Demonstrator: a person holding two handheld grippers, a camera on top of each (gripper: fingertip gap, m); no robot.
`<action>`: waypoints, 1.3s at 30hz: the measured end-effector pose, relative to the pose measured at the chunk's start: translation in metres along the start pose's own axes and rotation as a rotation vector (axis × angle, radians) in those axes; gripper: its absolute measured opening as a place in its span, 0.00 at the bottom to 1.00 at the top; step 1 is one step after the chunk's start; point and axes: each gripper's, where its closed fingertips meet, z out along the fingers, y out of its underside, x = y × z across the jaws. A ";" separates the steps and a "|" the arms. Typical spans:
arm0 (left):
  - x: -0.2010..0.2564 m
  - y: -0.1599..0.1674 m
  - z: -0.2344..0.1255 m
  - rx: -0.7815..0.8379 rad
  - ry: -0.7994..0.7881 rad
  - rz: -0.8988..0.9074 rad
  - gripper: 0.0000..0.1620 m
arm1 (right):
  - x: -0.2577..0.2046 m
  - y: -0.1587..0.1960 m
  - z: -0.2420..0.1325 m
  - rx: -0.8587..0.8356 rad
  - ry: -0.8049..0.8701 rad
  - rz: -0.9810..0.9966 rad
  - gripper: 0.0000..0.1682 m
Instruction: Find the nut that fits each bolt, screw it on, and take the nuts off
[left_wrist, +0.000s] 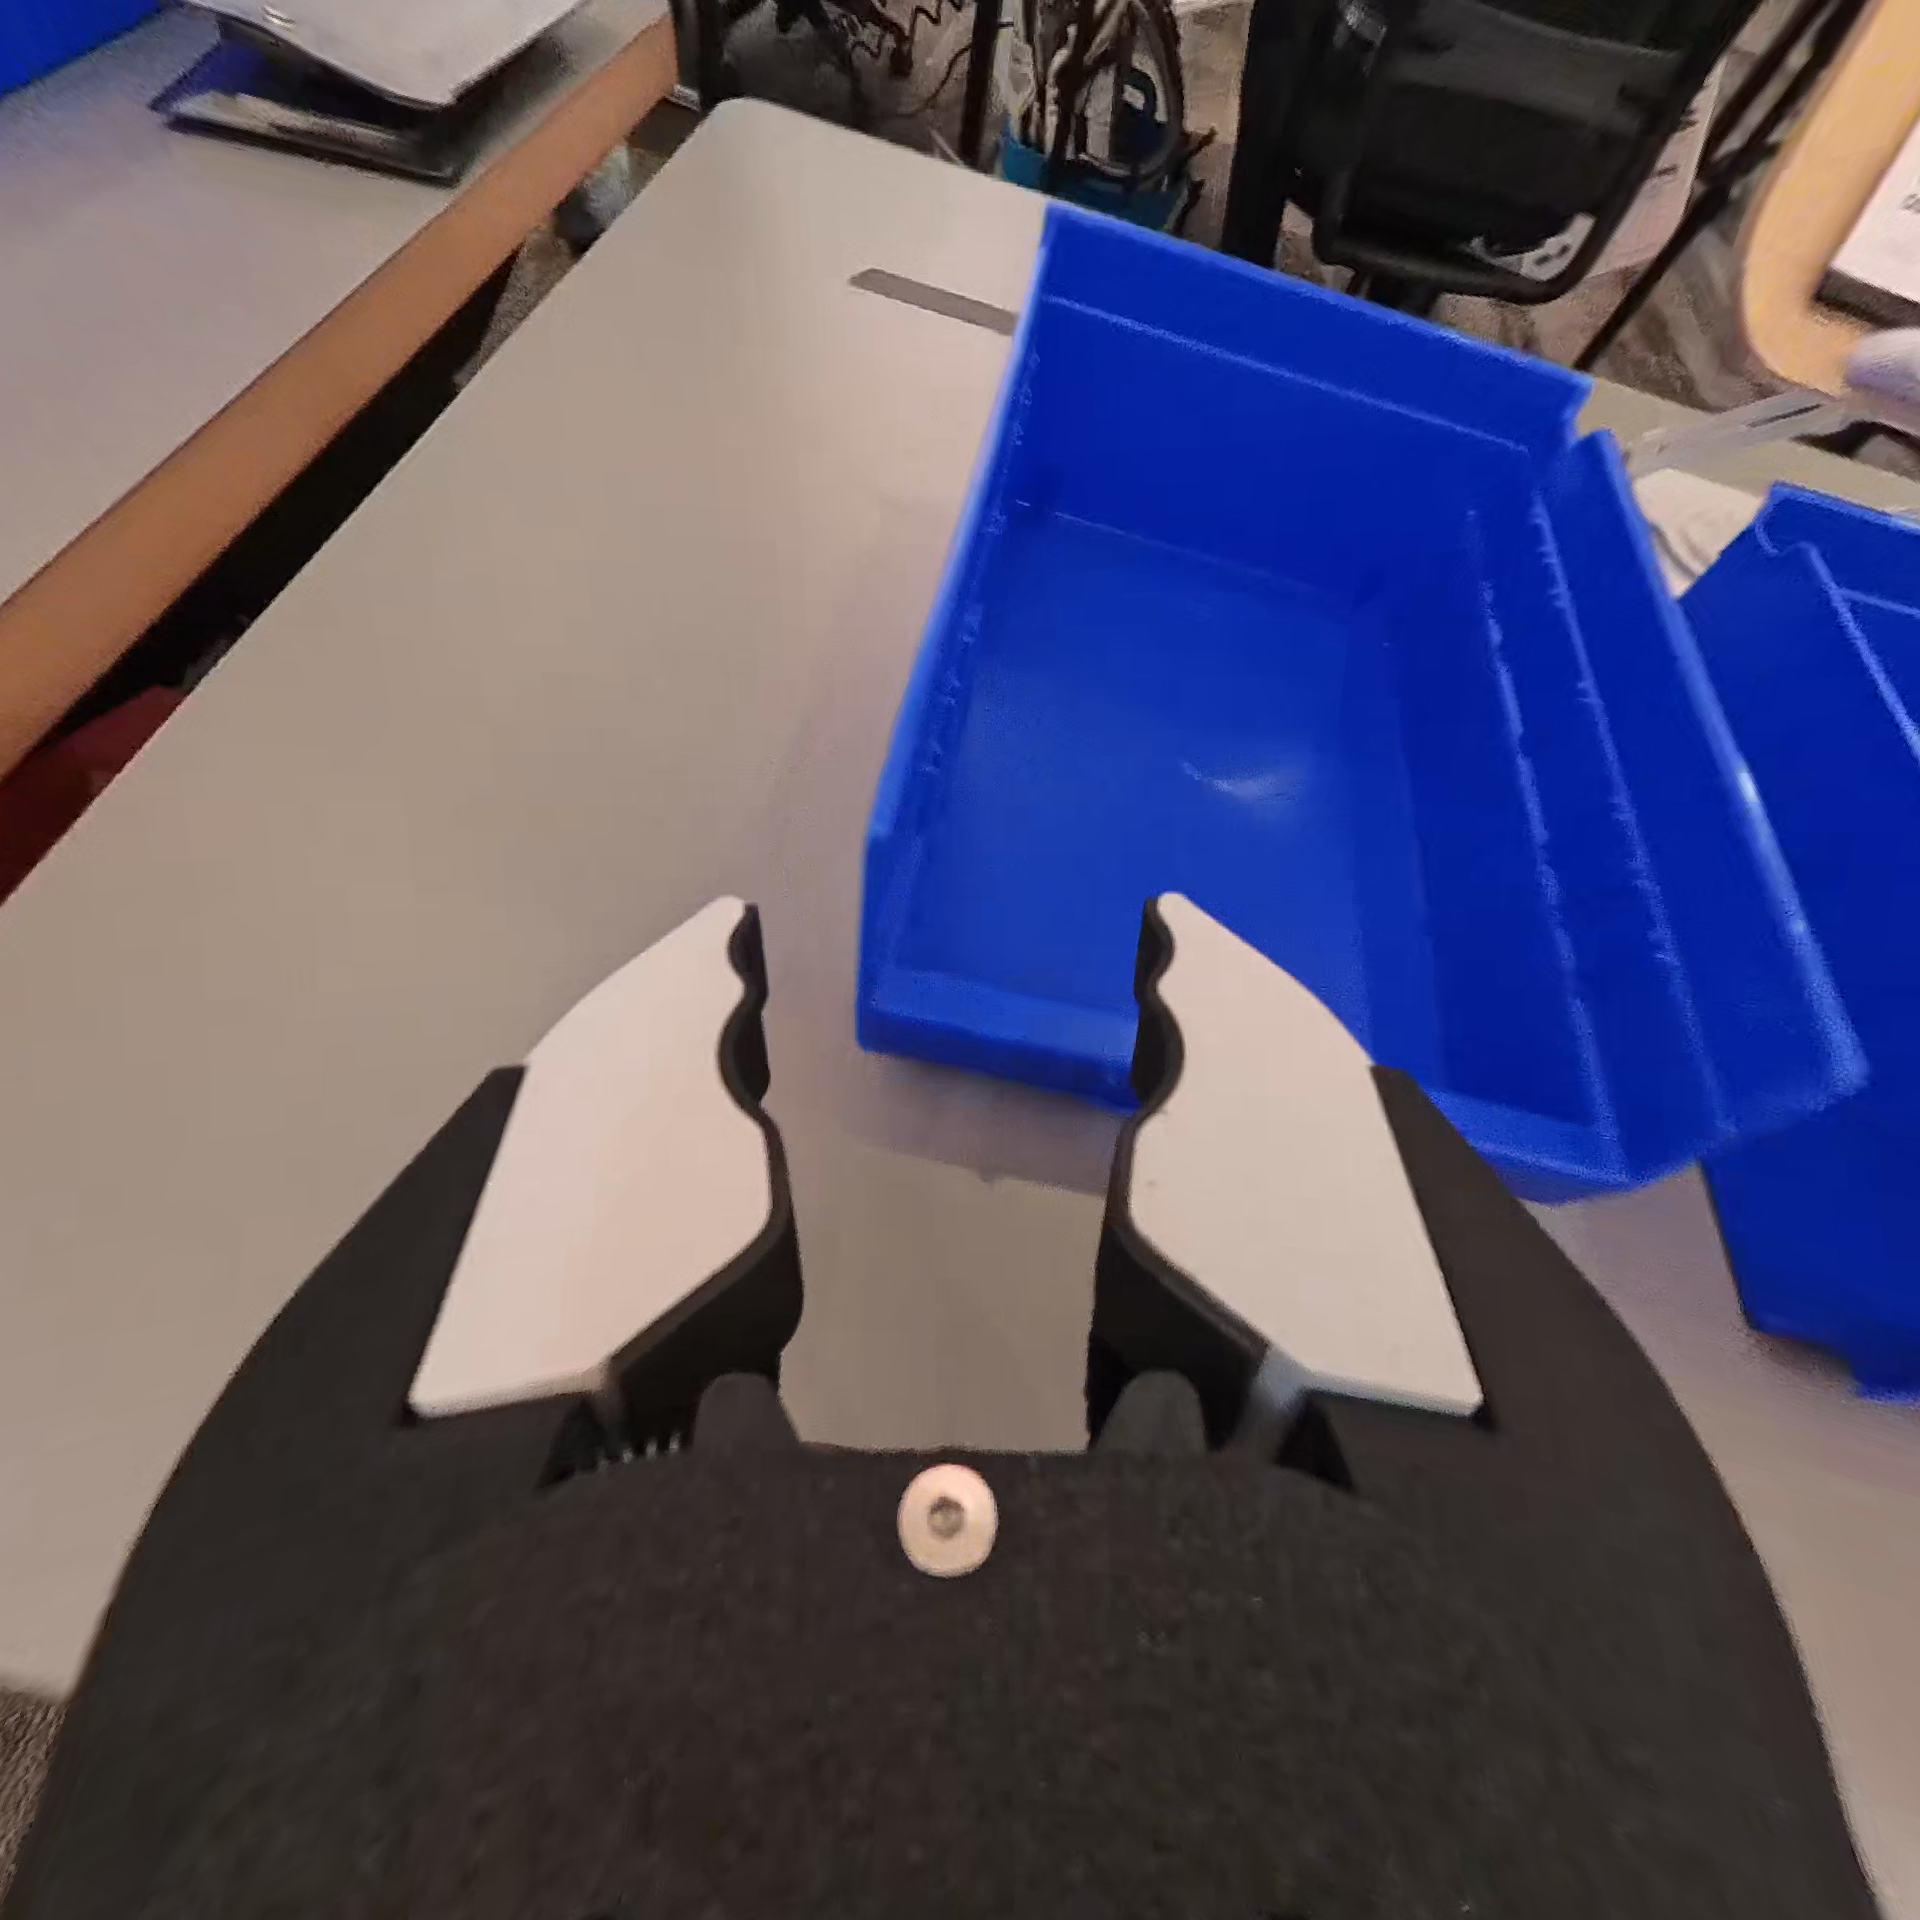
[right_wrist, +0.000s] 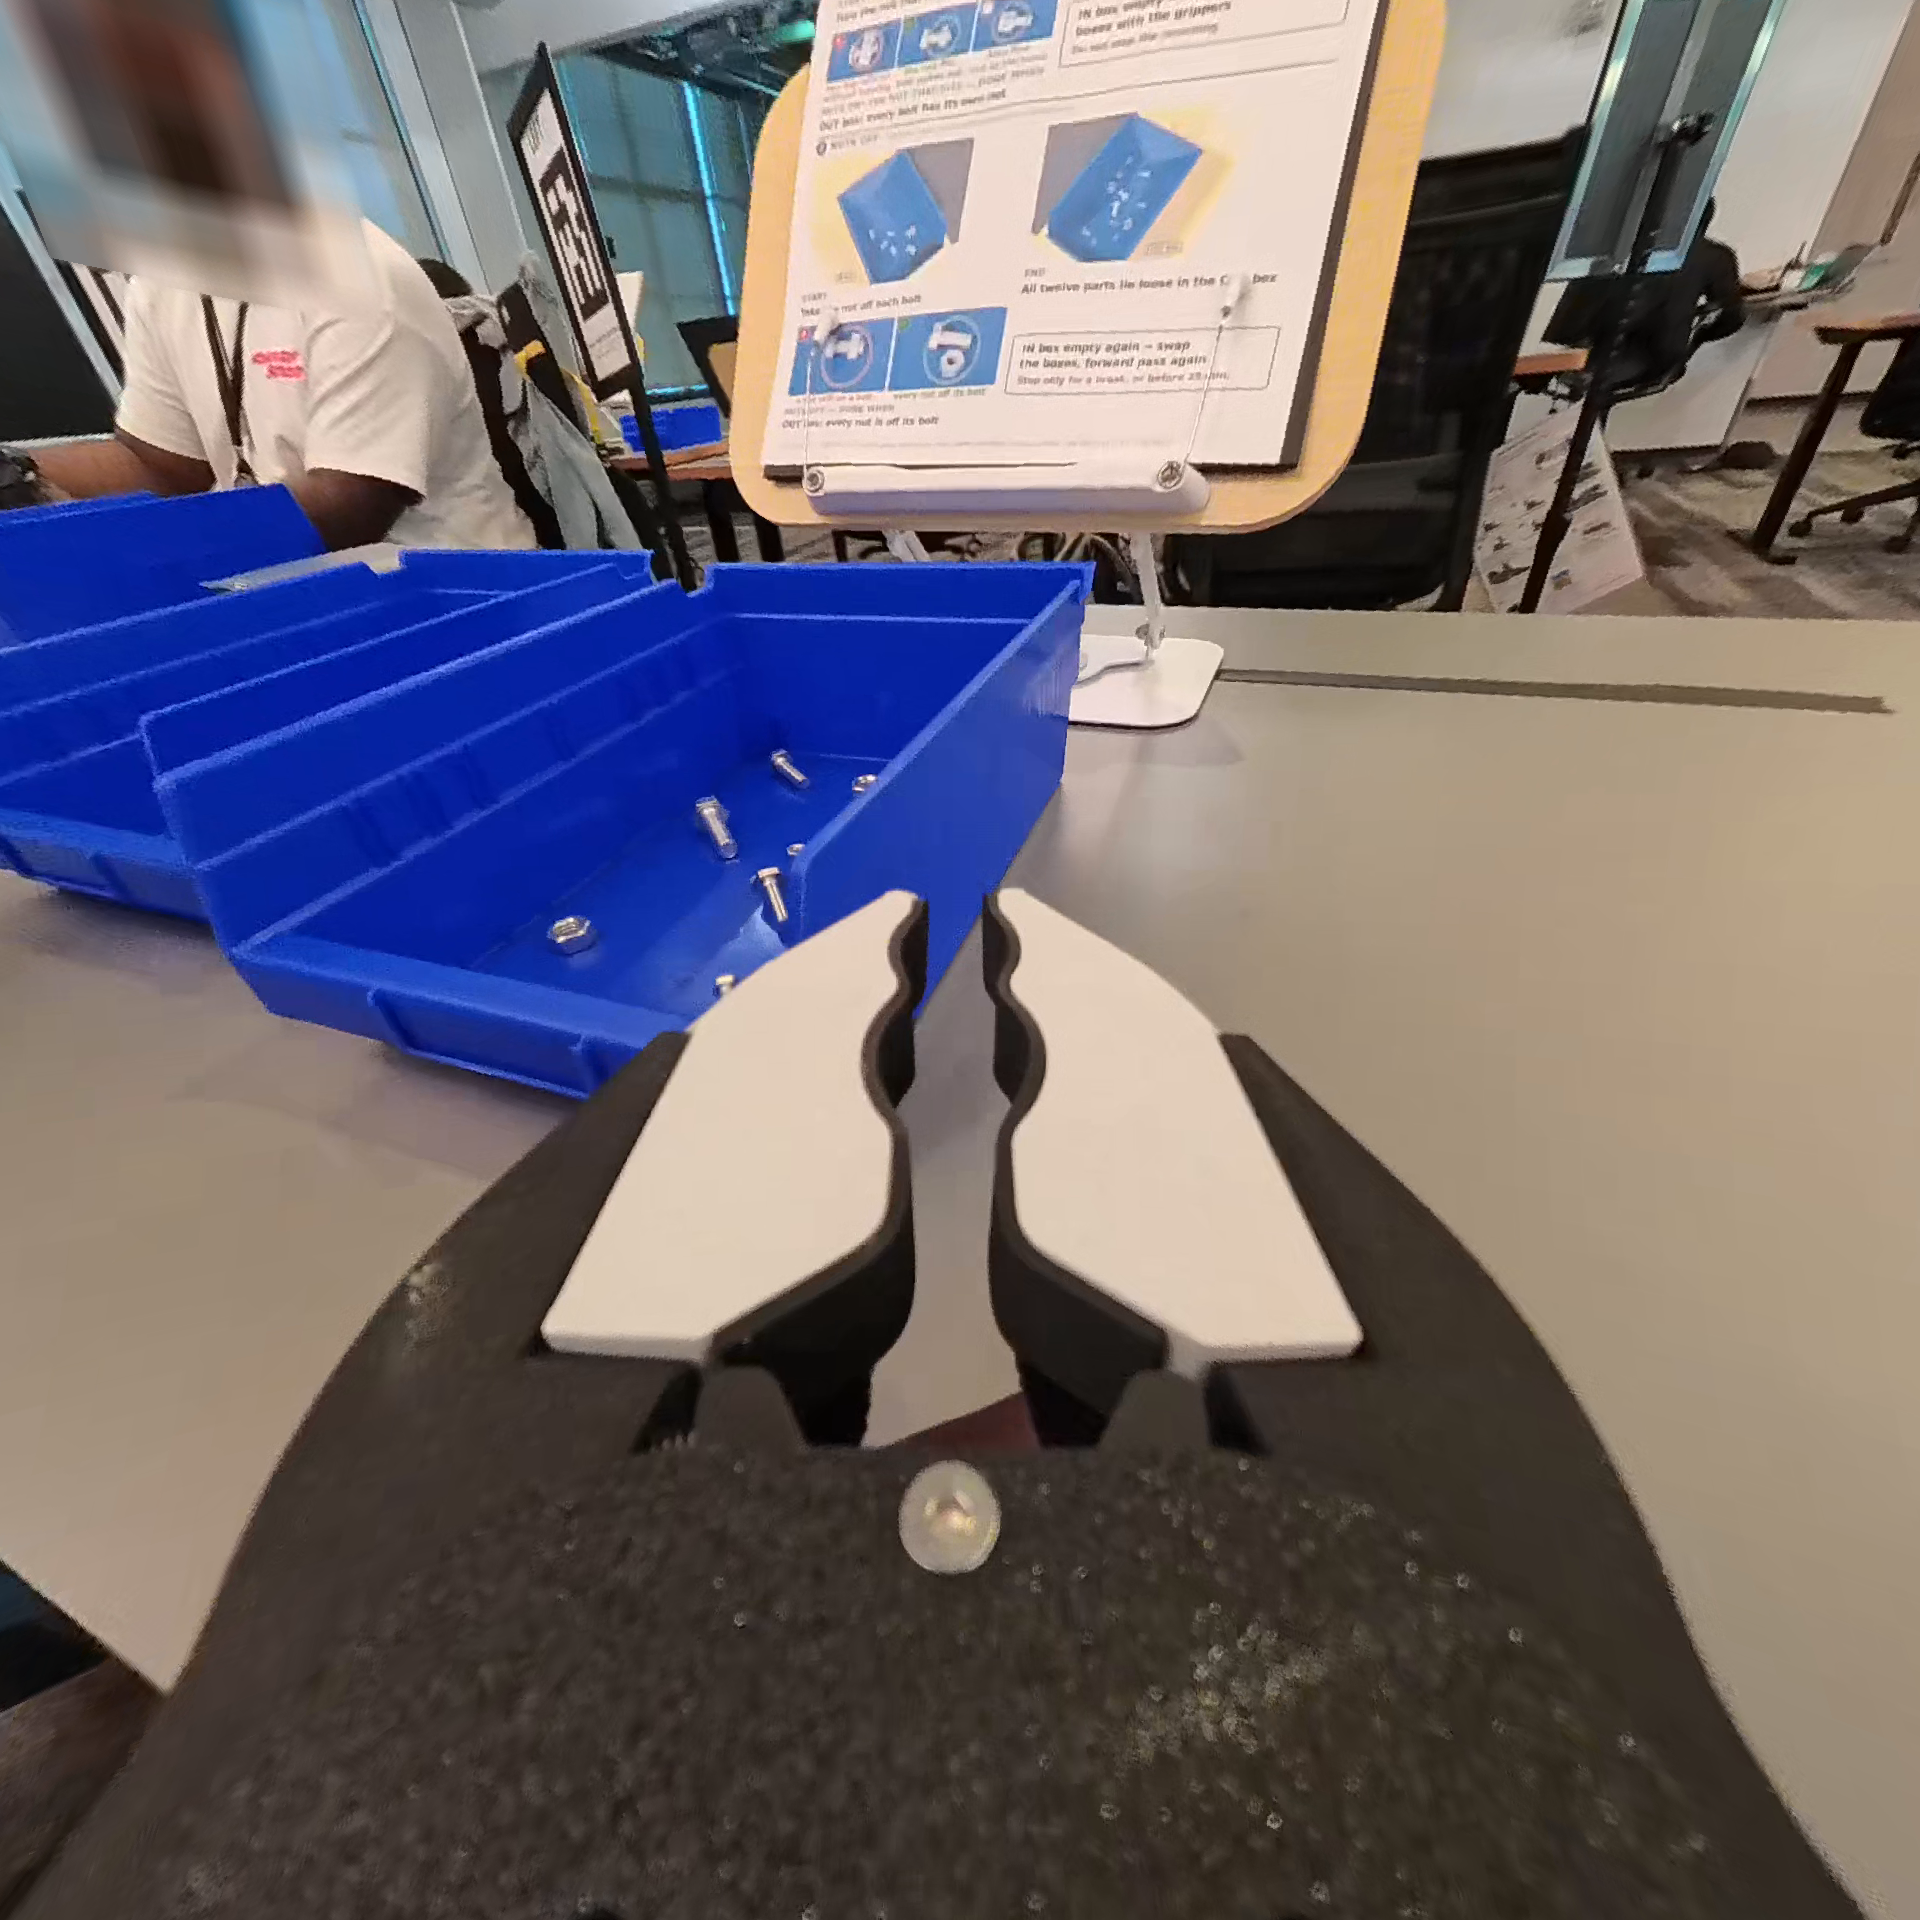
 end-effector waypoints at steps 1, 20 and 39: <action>-0.004 0.000 0.011 -0.013 0.027 0.007 0.42 | 0.000 0.003 0.002 -0.009 -0.005 0.004 0.06; -0.020 0.056 -0.015 -0.080 -0.074 0.119 0.03 | -0.186 0.041 -0.003 -0.207 -0.403 -0.204 0.13; 0.059 0.062 -0.157 0.268 -0.112 0.240 0.03 | -0.263 -0.023 0.036 0.020 -0.232 -0.165 0.03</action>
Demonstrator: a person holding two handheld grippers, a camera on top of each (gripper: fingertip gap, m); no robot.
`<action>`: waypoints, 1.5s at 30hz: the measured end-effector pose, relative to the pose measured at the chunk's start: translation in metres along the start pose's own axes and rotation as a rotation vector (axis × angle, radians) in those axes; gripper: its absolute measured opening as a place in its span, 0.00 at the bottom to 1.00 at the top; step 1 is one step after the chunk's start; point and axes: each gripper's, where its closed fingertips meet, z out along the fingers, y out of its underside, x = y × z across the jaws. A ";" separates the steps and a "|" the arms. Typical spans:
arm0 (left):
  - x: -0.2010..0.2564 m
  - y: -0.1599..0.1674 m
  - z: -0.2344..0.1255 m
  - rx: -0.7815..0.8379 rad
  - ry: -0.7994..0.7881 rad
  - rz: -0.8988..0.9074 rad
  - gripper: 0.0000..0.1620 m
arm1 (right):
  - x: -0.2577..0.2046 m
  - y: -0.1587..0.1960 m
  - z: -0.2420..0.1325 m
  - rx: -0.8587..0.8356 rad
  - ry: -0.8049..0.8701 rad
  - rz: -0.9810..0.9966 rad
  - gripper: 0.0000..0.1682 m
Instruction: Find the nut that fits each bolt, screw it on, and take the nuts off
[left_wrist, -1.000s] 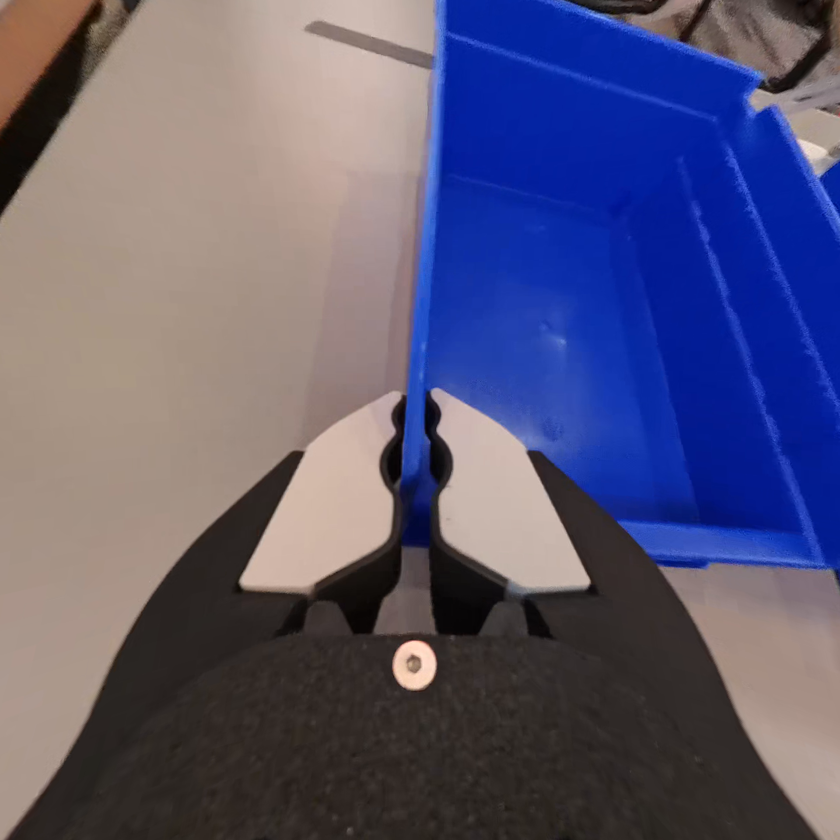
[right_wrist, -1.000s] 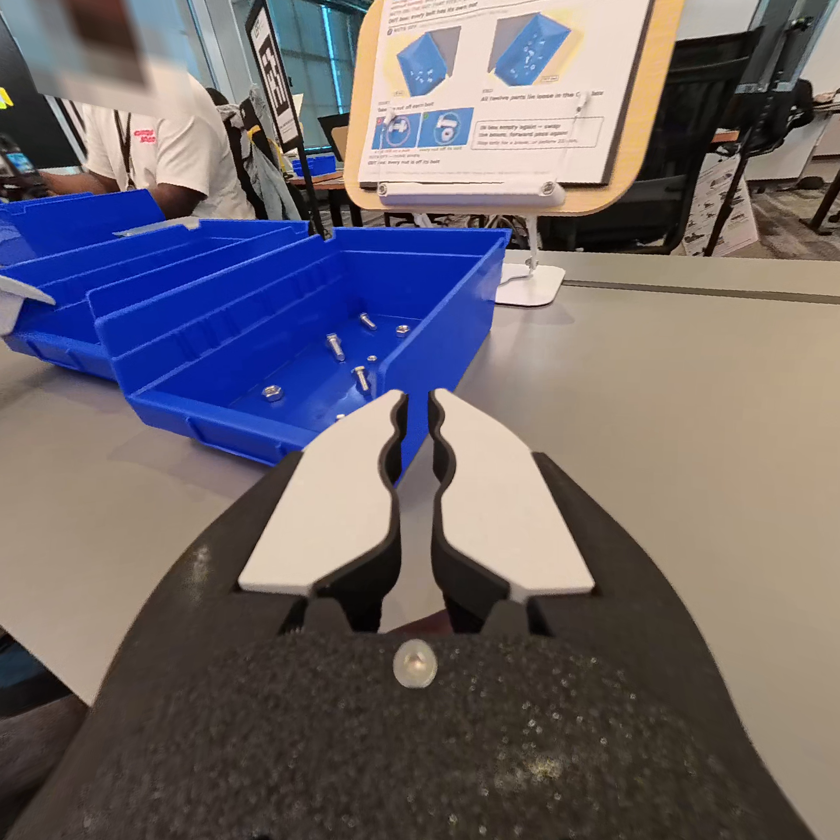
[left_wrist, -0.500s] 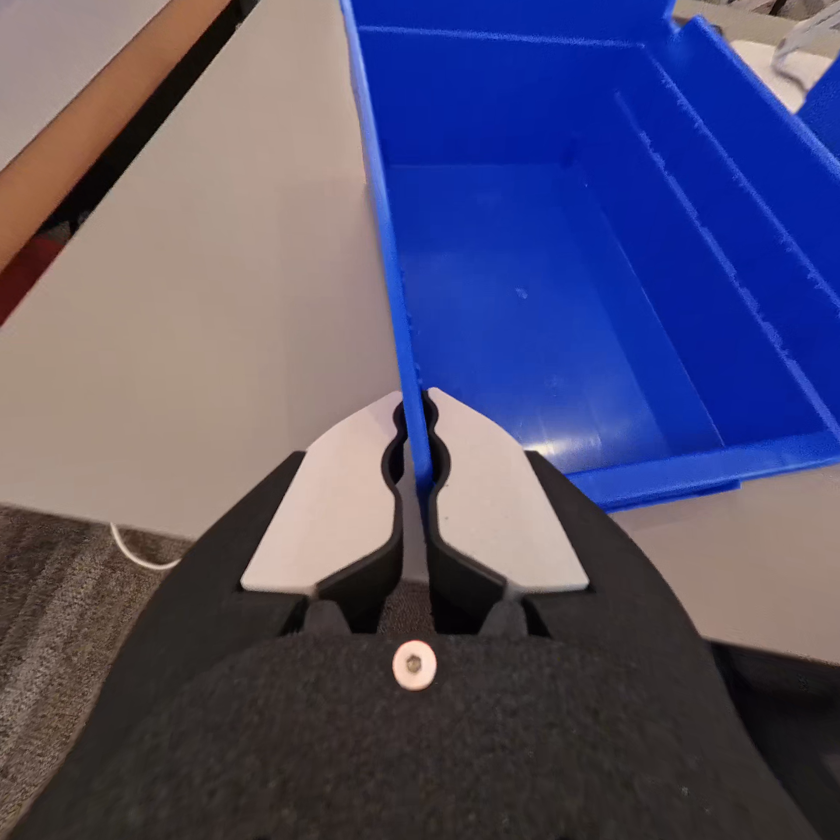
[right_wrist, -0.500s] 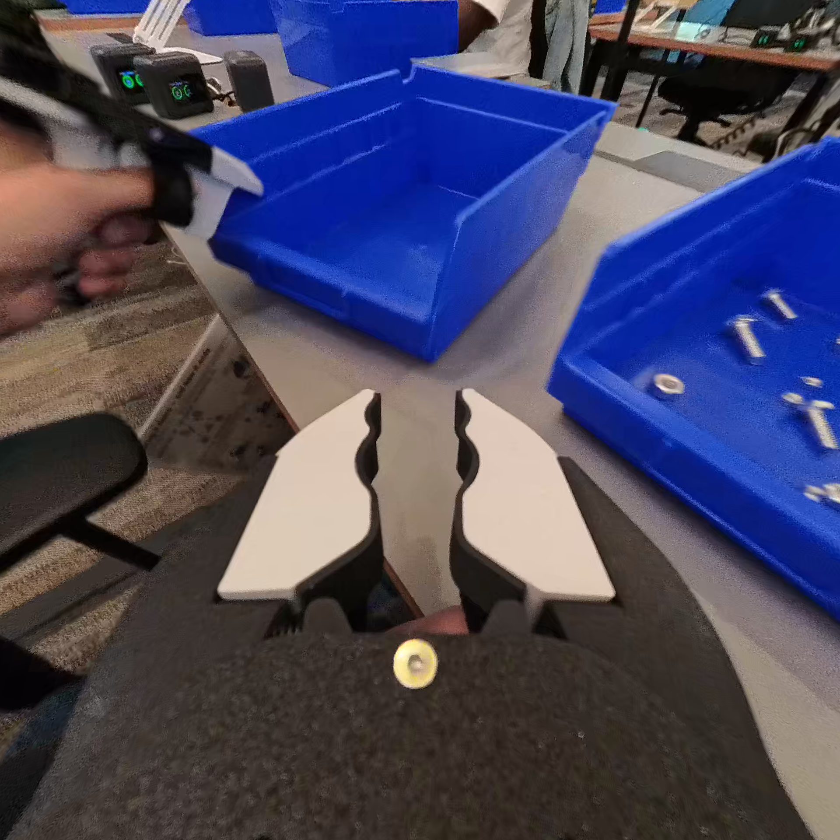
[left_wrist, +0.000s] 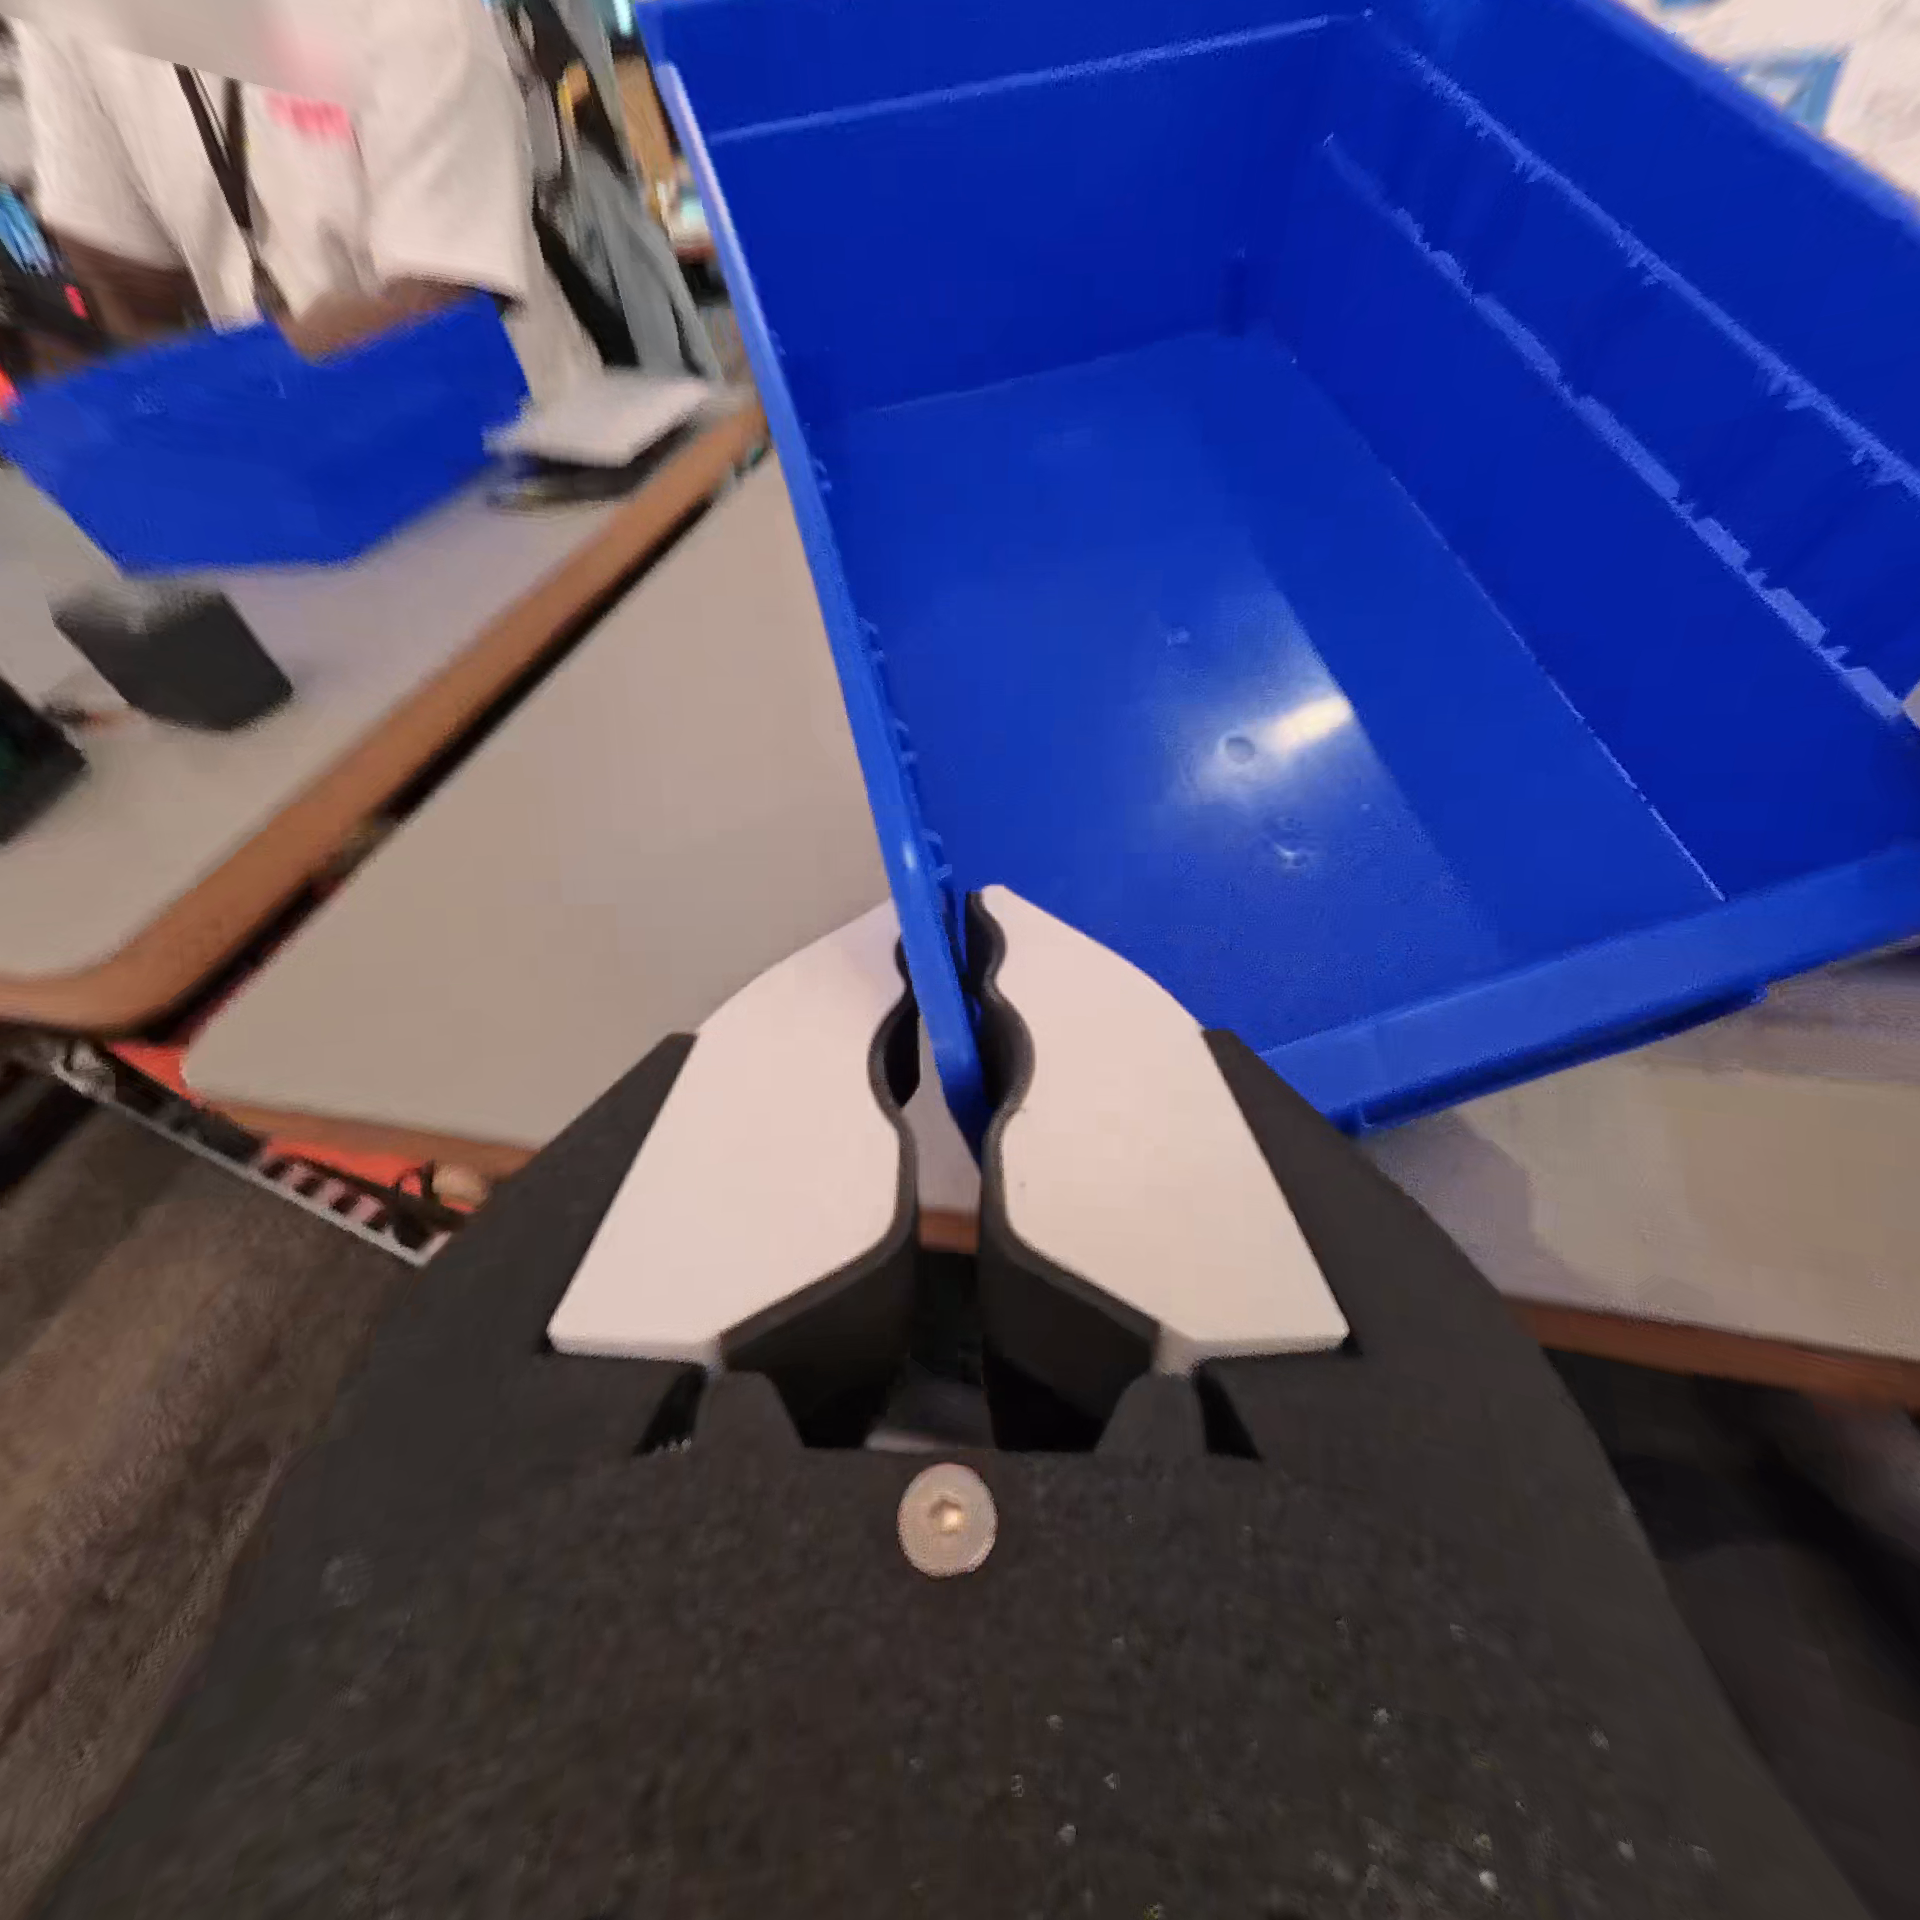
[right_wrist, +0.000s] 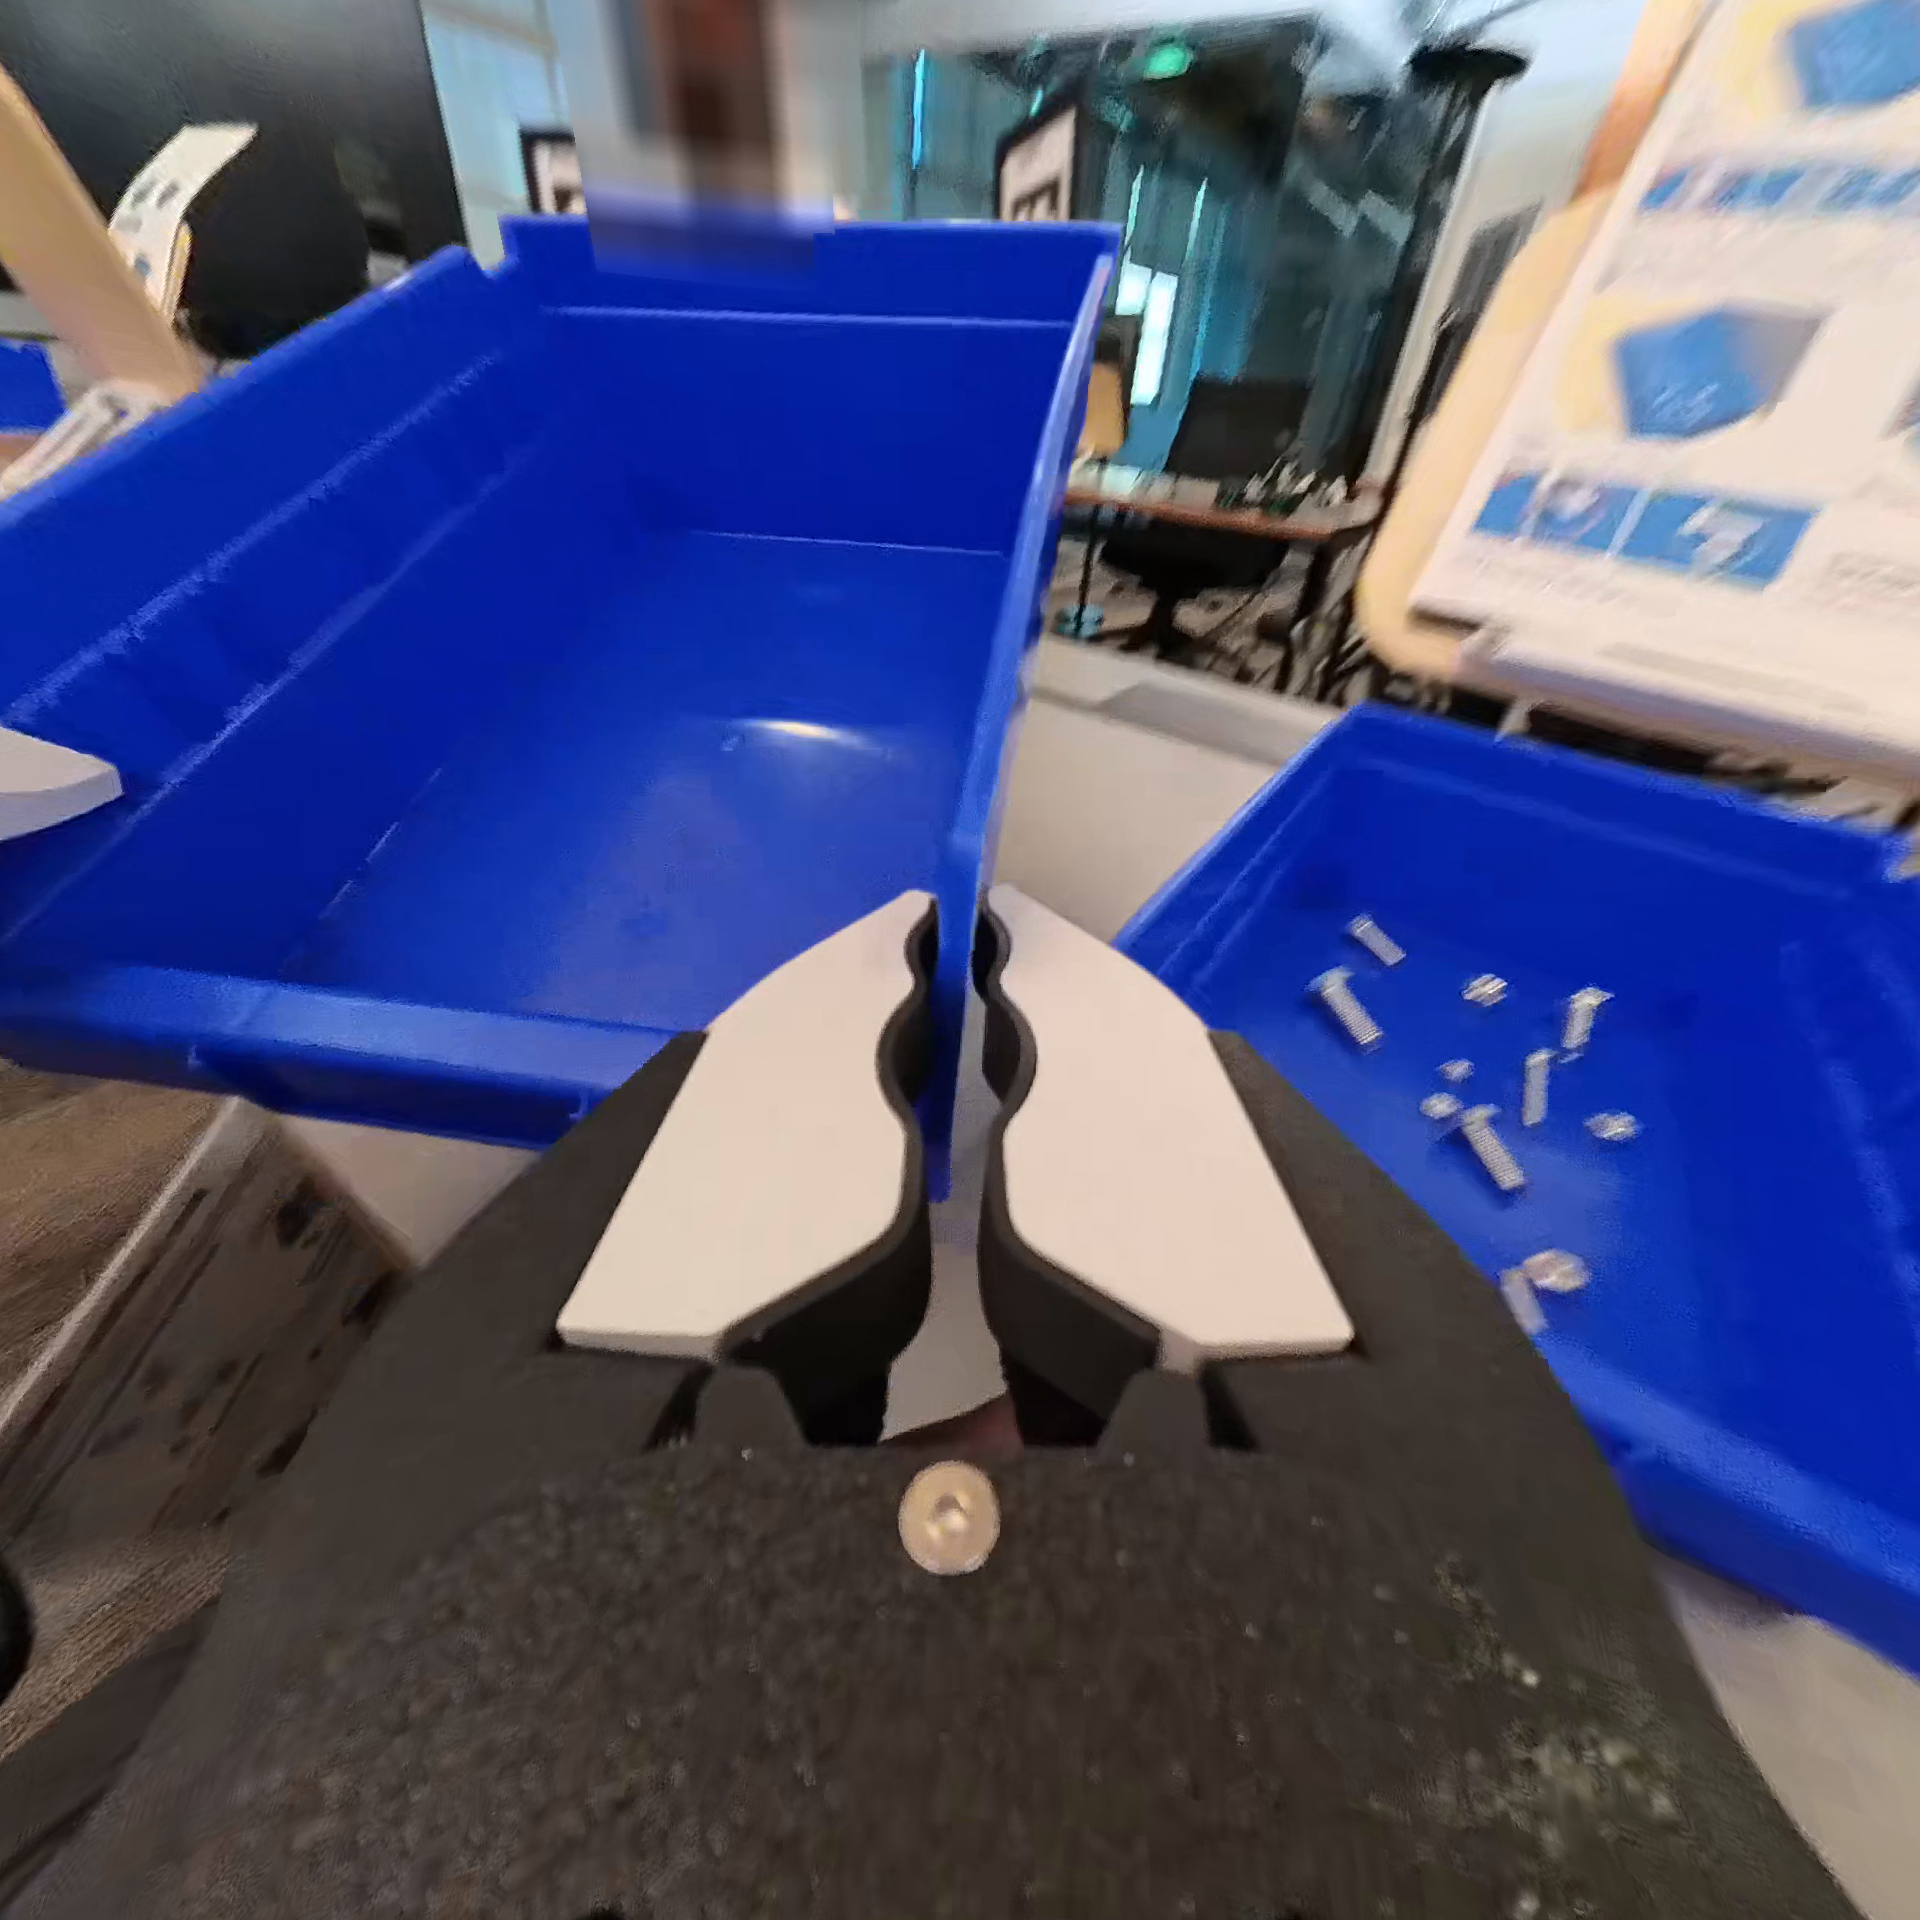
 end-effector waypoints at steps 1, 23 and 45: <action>0.009 -0.018 0.000 0.027 0.016 0.010 0.03 | 0.011 -0.016 -0.006 0.030 0.024 -0.012 0.03; 0.548 -0.065 0.080 -0.109 0.621 0.264 0.04 | 0.483 0.059 -0.239 -0.222 0.677 0.205 0.02; 0.445 -0.034 0.014 -0.049 0.837 0.319 0.18 | 0.524 0.082 -0.259 -0.270 0.710 0.148 0.16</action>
